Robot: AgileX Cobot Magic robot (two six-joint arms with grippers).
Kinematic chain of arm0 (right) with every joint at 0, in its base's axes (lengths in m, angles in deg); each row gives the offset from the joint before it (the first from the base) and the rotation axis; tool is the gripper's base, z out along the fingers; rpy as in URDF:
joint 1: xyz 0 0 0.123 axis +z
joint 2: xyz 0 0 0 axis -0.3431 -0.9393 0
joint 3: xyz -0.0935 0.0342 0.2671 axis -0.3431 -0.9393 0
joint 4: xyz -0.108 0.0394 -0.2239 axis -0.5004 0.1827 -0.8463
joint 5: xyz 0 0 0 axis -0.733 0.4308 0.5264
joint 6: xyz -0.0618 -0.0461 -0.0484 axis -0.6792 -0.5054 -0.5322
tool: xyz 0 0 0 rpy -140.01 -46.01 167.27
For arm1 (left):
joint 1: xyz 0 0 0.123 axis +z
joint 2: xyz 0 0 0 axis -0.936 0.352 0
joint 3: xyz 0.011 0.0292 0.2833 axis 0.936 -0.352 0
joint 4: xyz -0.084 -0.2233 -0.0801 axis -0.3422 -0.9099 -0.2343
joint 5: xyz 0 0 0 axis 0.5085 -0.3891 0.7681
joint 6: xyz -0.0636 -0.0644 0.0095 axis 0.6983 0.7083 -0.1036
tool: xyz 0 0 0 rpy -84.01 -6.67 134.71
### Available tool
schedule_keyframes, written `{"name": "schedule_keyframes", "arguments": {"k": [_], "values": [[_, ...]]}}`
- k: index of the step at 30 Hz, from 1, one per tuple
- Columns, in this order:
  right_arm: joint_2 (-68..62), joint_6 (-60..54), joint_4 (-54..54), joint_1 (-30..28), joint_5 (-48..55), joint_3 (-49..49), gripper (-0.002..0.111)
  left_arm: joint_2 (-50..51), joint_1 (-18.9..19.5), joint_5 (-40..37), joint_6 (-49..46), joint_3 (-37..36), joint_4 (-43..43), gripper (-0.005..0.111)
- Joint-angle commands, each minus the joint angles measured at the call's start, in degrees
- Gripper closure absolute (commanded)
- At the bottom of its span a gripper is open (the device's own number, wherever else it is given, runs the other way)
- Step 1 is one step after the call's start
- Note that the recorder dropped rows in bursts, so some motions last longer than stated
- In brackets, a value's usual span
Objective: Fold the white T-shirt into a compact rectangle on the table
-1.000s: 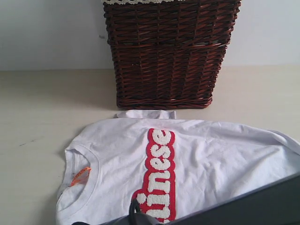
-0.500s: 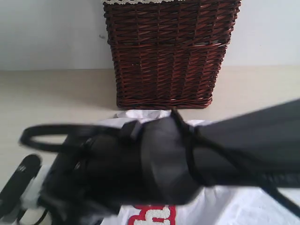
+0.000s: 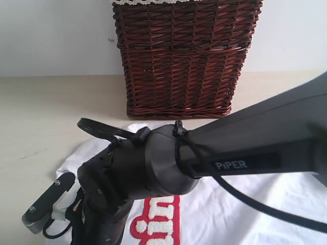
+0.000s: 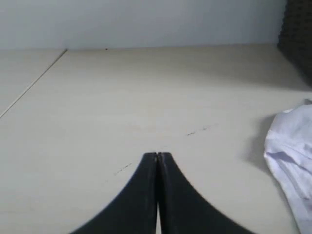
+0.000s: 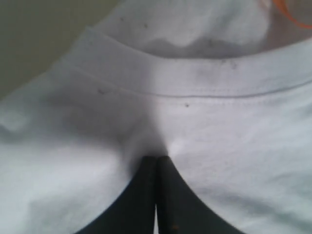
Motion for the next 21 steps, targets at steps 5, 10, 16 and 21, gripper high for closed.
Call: {"name": "schedule_keyframes", "arguments": {"k": [5,10,16,21], "values": [[-1.56,-10.50,13.25,0.74,0.56,4.75,0.108,-0.28,-0.38,0.48,-0.06,0.07,-0.12,0.107],[-1.56,-10.50,13.25,0.74,2.84,9.58,0.108,-0.28,-0.38,0.48,-0.06,0.07,-0.12,0.107],[0.98,-6.65,5.21,0.74,8.78,13.33,0.108,-0.28,-0.38,0.48,-0.06,0.07,-0.12,0.107],[7.84,6.89,-13.34,0.74,9.50,12.38,0.108,-0.28,-0.38,0.48,-0.06,0.07,-0.12,0.107]]}}
